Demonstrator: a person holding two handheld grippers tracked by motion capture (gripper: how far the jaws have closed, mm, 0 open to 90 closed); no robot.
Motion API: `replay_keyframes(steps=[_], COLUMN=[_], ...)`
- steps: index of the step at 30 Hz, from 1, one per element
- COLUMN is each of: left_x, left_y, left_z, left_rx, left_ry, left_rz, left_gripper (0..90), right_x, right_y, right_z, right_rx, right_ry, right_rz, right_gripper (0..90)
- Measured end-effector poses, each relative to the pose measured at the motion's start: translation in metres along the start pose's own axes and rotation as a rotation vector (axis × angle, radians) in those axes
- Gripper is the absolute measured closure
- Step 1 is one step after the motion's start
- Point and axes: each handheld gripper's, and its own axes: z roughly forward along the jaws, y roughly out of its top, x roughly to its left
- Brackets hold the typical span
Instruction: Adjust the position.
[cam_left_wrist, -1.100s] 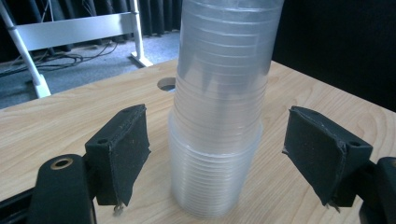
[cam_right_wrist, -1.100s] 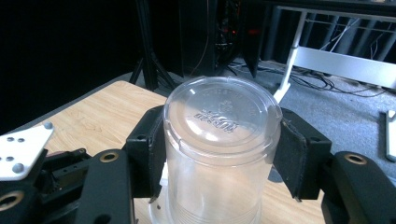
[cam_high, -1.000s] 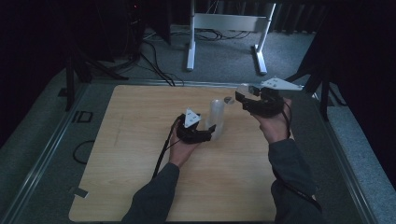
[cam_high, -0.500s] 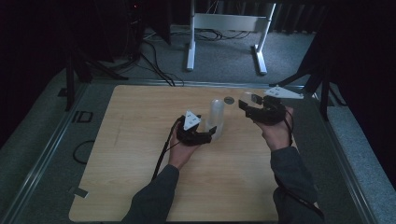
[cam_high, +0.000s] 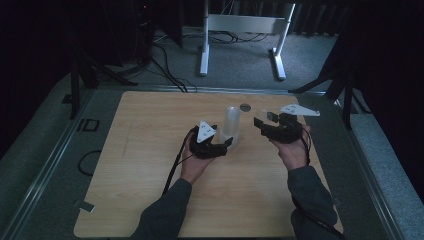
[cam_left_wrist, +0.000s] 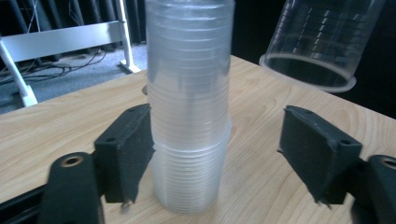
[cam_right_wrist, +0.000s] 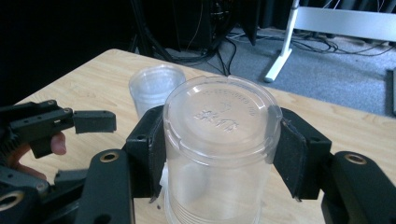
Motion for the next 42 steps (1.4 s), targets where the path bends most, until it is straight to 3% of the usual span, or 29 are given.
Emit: replay_keyframes(steps=[29, 32, 35, 36, 42], left_x=[-0.021, -0.024, -0.025, -0.026, -0.029], left_y=[-0.002, -0.002, -0.002, -0.003, -0.003], left_z=[0.005, 0.007, 0.008, 0.009, 0.011], left_rx=[0.024, 0.026, 0.032, 0.037, 0.037], left_ry=[-0.065, -0.075, -0.079, -0.081, -0.089], left_rz=[0.051, 0.047, 0.050, 0.059, 0.062], left_gripper=[26.8, 26.8, 26.8, 26.8, 26.9], right_x=[-0.007, -0.010, -0.011, -0.013, -0.018], right_y=[-0.048, -0.053, -0.055, -0.058, -0.062], right_z=[0.008, 0.007, 0.008, 0.008, 0.007], right_rx=[0.053, 0.046, 0.050, 0.049, 0.046], right_ry=[0.006, 0.032, 0.031, 0.051, 0.060], right_rz=[0.111, 0.154, 0.165, 0.195, 0.233], right_gripper=[40.8, 40.8, 40.8, 40.9, 40.9])
